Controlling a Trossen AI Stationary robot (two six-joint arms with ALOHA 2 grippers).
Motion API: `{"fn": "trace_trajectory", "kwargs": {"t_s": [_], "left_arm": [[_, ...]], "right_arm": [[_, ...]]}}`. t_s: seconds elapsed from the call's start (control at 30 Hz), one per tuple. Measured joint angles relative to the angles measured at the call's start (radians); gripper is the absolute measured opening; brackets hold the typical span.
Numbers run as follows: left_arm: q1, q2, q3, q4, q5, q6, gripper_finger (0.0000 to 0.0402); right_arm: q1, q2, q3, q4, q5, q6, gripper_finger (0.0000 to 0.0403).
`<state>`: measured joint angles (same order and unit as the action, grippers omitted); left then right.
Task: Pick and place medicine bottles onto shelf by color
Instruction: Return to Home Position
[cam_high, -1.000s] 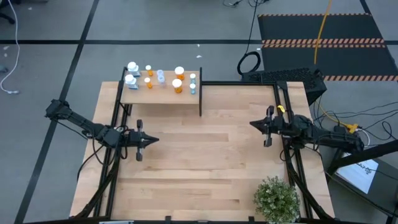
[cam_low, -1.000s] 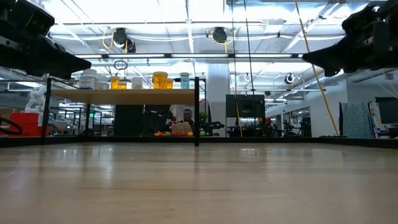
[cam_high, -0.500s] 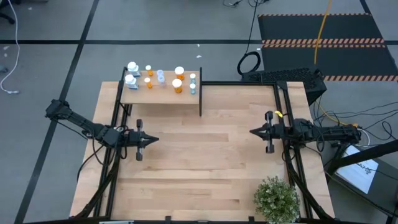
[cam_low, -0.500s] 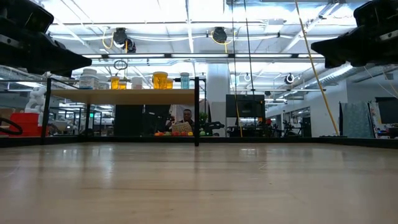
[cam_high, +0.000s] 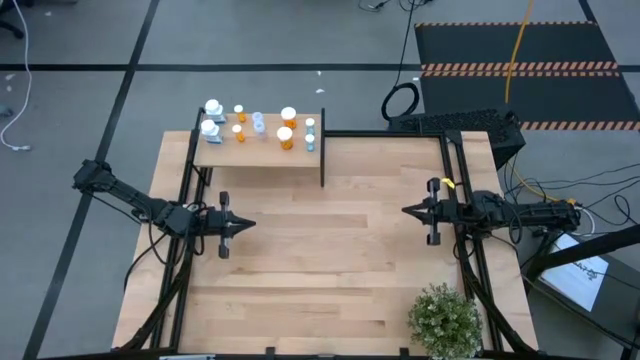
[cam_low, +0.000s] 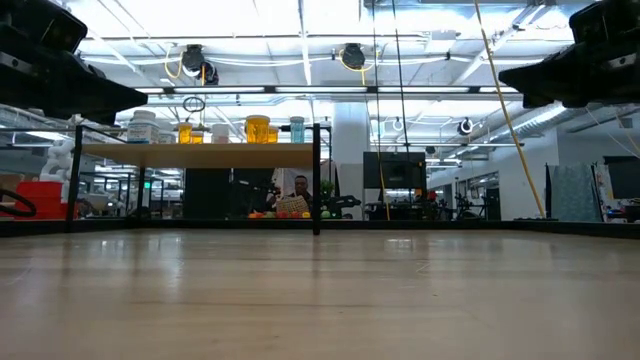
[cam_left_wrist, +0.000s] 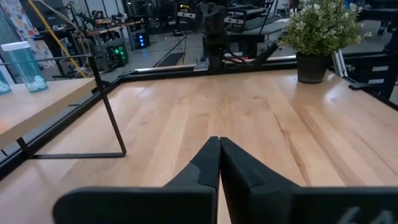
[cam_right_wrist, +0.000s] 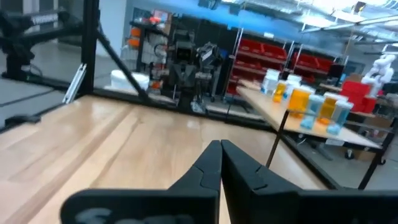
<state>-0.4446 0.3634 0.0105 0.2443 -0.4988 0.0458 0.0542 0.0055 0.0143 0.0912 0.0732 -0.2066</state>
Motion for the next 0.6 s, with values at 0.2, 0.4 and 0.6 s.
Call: {"fn": "trace_trajectory", "kwargs": {"t_s": [0.2,0.4,0.6], "left_arm": [[0.0,0.0,0.0,0.0,0.0,-0.002,0.0016],[0.0,0.0,0.0,0.0,0.0,-0.002,0.0005],[0.0,0.0,0.0,0.0,0.0,-0.006,0.0012]], "right_arm": [[0.0,0.0,0.0,-0.048,0.0,0.001,0.0],[0.0,0.0,0.0,-0.054,0.0,-0.013,0.0],[0.0,0.0,0.0,-0.049,0.002,-0.015,0.0]]}}
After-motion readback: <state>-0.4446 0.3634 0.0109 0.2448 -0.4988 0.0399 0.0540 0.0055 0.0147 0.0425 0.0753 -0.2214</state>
